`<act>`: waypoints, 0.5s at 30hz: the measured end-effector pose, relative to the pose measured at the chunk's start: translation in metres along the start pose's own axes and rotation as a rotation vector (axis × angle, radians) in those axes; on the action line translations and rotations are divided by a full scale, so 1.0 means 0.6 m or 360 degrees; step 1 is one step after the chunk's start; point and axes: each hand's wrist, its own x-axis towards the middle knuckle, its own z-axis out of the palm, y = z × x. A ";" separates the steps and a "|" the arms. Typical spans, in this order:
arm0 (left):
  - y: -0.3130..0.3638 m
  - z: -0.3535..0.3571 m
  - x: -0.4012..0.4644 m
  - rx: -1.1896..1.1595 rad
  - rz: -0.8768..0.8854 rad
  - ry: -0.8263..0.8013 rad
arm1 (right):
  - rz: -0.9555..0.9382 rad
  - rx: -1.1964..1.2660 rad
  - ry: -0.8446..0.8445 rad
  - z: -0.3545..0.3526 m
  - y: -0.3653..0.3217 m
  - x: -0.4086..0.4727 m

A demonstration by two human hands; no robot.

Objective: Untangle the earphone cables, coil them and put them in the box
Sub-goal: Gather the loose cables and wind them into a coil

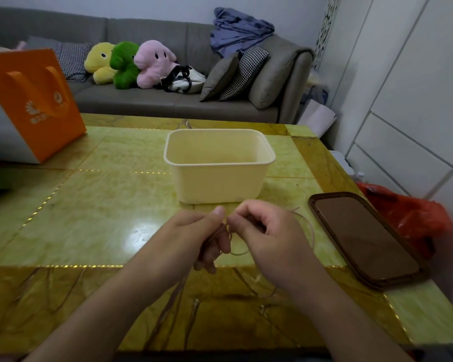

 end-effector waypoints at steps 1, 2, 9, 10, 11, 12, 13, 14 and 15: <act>0.006 0.000 -0.001 -0.0205 -0.0030 -0.0036 | 0.0000 0.0016 0.0010 -0.002 0.003 0.002; 0.012 0.000 -0.003 -0.0432 -0.0049 -0.0073 | -0.0003 0.0023 0.0015 -0.002 0.006 0.004; 0.021 0.005 0.000 -0.1269 0.0177 0.0118 | 0.0101 -0.0056 -0.0269 0.034 0.009 -0.005; 0.018 0.004 0.001 -0.1277 0.0205 0.0176 | 0.0093 -0.0140 -0.0278 0.035 0.010 -0.006; 0.016 0.003 0.003 -0.1268 0.0236 0.0222 | 0.0082 -0.0207 -0.0288 0.035 0.008 -0.006; 0.015 0.003 0.004 -0.1233 0.0260 0.0255 | 0.0083 -0.0241 -0.0302 0.034 0.007 -0.005; 0.012 0.002 0.005 -0.1131 0.0282 0.0296 | 0.0097 -0.0242 -0.0315 0.033 0.005 -0.005; 0.008 0.002 0.006 -0.0922 0.0301 0.0369 | 0.0117 -0.0237 -0.0323 0.031 0.003 -0.005; 0.001 -0.001 0.008 -0.0601 0.0322 0.0469 | 0.0126 -0.0227 -0.0322 0.028 0.001 -0.006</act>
